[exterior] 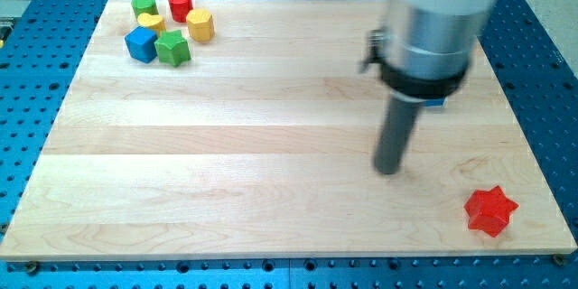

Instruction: Push the triangle to the top center

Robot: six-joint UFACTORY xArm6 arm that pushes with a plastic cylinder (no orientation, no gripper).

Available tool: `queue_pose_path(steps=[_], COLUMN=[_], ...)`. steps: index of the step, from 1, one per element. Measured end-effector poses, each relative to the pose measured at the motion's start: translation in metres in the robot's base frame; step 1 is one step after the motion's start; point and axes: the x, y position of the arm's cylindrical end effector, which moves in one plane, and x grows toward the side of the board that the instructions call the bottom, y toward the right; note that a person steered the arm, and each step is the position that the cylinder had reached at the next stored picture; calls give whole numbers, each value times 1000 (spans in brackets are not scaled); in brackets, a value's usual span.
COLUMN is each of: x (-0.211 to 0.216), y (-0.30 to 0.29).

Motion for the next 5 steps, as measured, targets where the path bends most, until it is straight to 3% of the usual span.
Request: queue_pose_path(steps=[1, 2, 3, 4, 5], x=[-39, -90, -135, -215, -246], y=[59, 64, 26, -15, -30])
